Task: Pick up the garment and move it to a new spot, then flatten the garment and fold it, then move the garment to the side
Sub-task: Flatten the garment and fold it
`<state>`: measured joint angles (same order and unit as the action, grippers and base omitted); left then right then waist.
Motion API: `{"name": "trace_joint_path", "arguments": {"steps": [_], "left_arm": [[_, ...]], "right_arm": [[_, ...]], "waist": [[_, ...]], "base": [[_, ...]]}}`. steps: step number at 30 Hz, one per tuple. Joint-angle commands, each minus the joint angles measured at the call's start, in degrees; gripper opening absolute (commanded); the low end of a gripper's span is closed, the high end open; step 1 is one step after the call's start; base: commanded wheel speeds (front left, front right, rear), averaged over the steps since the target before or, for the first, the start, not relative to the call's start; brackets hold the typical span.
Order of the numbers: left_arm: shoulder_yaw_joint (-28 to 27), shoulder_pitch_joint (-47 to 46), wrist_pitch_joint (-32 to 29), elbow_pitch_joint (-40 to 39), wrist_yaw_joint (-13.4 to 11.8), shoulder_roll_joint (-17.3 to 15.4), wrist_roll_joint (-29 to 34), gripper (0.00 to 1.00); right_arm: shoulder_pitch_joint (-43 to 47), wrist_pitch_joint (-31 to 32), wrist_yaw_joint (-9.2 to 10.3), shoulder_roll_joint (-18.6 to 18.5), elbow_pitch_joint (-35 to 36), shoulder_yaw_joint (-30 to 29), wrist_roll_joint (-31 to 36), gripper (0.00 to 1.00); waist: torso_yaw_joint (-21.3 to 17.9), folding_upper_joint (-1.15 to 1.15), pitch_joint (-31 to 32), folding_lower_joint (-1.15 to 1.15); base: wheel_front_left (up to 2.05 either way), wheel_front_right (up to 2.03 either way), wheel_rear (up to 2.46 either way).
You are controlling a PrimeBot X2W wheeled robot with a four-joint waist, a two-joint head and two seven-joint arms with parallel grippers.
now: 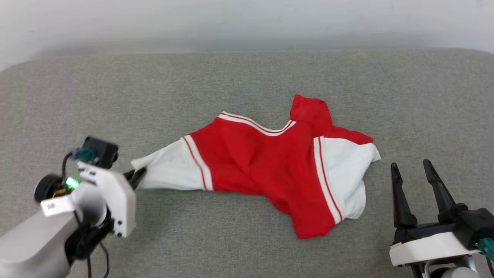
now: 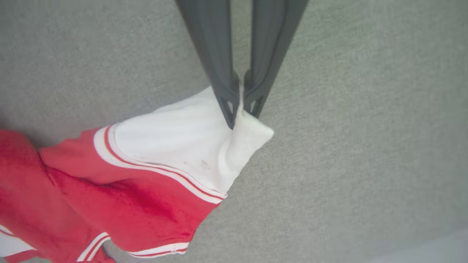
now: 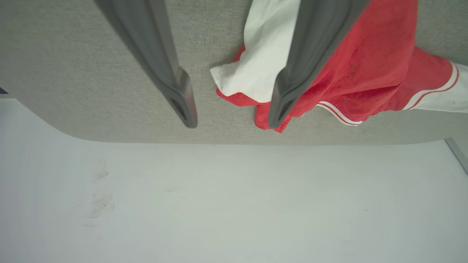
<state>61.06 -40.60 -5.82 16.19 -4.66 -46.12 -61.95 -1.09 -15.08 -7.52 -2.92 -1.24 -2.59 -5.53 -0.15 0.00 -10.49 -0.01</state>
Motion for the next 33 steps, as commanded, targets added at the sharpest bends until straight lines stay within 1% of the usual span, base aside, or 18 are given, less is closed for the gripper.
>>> {"name": "trace_joint_path", "arguments": {"steps": [1,4,8,11,15,16,17,18,21,25,29,31,33], "left_arm": [[-0.7,2.8,1.1,-0.4,-1.2,-1.1,-1.5,0.0],[-1.9,7.4,3.1,-0.9,-3.2,-3.0,-4.5,0.0],[-2.8,12.9,5.5,0.0,-4.5,-4.6,-7.7,0.0],[-2.9,15.9,6.1,1.4,-4.6,-4.6,-9.8,0.0],[-2.7,17.6,6.1,3.2,-4.1,-3.5,-11.3,0.0],[-2.7,17.7,6.3,3.6,-4.1,-3.1,-11.3,0.06],[-2.8,17.6,6.9,4.1,-4.2,-2.6,-11.0,0.78],[-3.1,17.3,7.8,4.5,-4.4,-2.2,-10.7,1.0],[-3.8,16.7,11.4,5.1,-4.9,-0.8,-9.5,1.0],[-5.0,16.4,17.3,4.7,-7.2,0.6,-7.2,1.0],[-6.4,17.4,20.3,3.0,-10.0,1.9,-3.9,1.0],[-8.0,18.1,20.8,1.8,-11.8,2.7,-1.7,1.0],[-11.0,18.9,21.0,-0.1,-13.6,3.9,1.3,1.0]], "right_arm": [[0.5,-0.1,0.05,0.1,0.1,0.0,0.0,1.0],[0.9,-0.1,0.05,0.1,0.0,0.1,0.2,1.0],[1.2,-0.1,0.05,0.1,-0.2,0.2,0.3,1.0],[1.1,-0.1,0.06,0.1,-0.3,0.2,0.6,1.0],[1.1,-0.1,0.06,0.1,-0.7,0.0,1.0,1.0],[1.0,-0.1,0.05,0.1,-0.8,0.0,1.0,1.0],[0.9,-0.1,0.05,0.1,-0.9,0.0,1.0,1.0],[0.9,-0.1,0.06,0.1,-1.1,0.1,1.0,1.0],[1.0,-0.1,0.05,0.1,-1.3,0.1,1.0,1.0],[1.7,-0.1,0.06,0.1,-1.2,-0.5,1.2,1.0],[2.1,-0.1,0.05,0.1,-0.8,-1.1,1.5,1.0],[2.1,-0.1,0.05,0.1,-0.6,-1.3,1.6,1.0],[2.2,-0.1,0.05,0.1,-0.3,-1.5,2.0,1.0]], "waist": [[0.4,0.0,0.3,0.01],[0.8,0.0,0.4,0.01],[1.0,0.0,0.4,0.01],[1.1,0.0,0.4,0.01],[1.4,0.0,0.5,0.01],[1.5,0.0,0.6,0.01],[1.5,0.0,0.8,0.01],[1.6,0.0,1.0,0.01],[1.6,0.0,2.0,0.01],[1.9,0.0,3.4,0.01],[2.3,0.0,4.7,0.01],[2.5,0.0,5.3,0.01],[2.8,0.0,5.7,0.01]], "base": [[0.0,0.0,0.0],[0.0,0.0,0.0],[0.0,0.0,0.0],[0.0,0.0,0.0],[0.0,0.0,0.0],[0.0,0.0,0.0],[0.0,0.0,0.0],[0.0,0.0,0.0],[0.0,0.0,0.0],[0.0,0.0,0.0],[0.0,0.0,0.0],[0.0,0.0,0.0],[0.0,0.0,0.0]]}}
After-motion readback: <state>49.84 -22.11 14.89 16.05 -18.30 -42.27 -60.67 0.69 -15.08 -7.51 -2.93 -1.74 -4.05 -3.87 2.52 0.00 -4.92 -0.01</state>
